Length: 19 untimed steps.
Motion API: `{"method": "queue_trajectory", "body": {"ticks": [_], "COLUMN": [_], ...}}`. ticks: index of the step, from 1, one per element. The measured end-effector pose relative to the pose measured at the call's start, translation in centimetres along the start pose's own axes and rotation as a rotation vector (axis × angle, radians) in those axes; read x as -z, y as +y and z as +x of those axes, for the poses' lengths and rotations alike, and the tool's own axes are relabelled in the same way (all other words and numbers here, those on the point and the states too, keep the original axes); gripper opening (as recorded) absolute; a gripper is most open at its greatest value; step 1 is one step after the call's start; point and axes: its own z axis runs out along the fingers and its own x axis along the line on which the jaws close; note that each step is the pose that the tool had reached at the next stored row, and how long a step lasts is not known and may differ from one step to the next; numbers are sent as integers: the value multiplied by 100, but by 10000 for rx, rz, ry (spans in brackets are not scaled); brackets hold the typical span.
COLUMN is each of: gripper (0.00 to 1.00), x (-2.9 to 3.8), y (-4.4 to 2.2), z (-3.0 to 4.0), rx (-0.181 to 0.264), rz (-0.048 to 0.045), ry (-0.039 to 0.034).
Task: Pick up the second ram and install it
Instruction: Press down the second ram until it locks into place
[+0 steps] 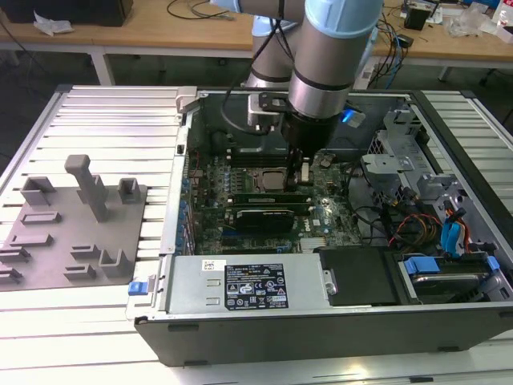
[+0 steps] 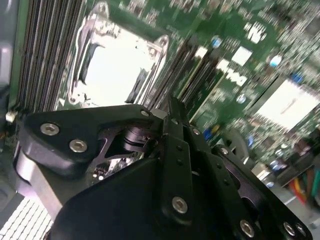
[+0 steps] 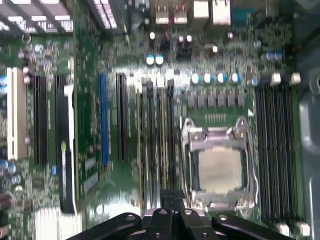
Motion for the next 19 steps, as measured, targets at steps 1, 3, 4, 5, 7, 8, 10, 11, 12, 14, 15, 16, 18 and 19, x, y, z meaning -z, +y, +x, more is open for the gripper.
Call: {"method": "queue_trajectory", "body": {"ticks": [1,3,4,5,7,8,10,11,12,14,15,16,18,19], "gripper": [11,11,11,11,11,11,11,11,11,11,11,11,11,11], "x": [-4,-9,-12,-13,-15,-17,-22,-23,-24,-29,-30,-32,-36,-42], "y": [74,164,217,251,296,335,425,446,461,513,530,553,594,615], "z": [2,7,9,10,12,14,18,18,19,21,22,23,25,25], "rx": [-1,-2,0,-1,-1,1,-1,0,1,-1,-1,0,1,0], "rz": [11,23,29,30,33,36,42,43,44,45,45,44,45,45], "ry": [-2,-2,-2,-2,-2,-2,-3,-3,-2,-3,-3,-3,-3,-4]}}
